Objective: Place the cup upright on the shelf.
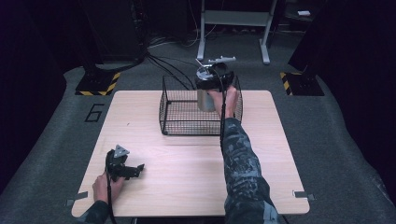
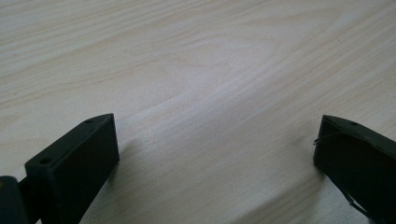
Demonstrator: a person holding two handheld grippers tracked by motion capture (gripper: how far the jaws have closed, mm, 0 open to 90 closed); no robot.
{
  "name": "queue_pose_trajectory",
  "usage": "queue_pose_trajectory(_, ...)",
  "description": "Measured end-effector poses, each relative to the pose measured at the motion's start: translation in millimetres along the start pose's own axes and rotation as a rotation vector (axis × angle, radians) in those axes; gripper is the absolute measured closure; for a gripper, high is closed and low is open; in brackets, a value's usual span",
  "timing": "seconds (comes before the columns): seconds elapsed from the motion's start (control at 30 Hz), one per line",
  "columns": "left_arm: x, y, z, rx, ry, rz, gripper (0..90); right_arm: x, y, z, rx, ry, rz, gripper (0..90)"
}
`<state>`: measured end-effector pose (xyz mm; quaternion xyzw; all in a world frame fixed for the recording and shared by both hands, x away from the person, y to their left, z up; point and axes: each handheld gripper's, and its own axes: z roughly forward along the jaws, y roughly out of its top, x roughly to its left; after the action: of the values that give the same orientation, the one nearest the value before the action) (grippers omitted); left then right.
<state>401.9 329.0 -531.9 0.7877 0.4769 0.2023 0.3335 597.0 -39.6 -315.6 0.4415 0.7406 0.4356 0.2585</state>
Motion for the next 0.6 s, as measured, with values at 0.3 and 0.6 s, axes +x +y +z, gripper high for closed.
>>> queue_pose_trajectory(0.3, 0.0, 0.0, 0.0, 0.0, 0.0, 0.0, 0.0, 2.8, -12.0, 20.1, 0.02, 0.0, 0.017, 3.6)
queue_pose_trajectory(0.6, 0.2, 0.1, 0.0, 0.003, -0.003, 0.002, 0.0, -1.3, -29.0, 36.6, 0.054, -0.018, 0.055, 3.6)
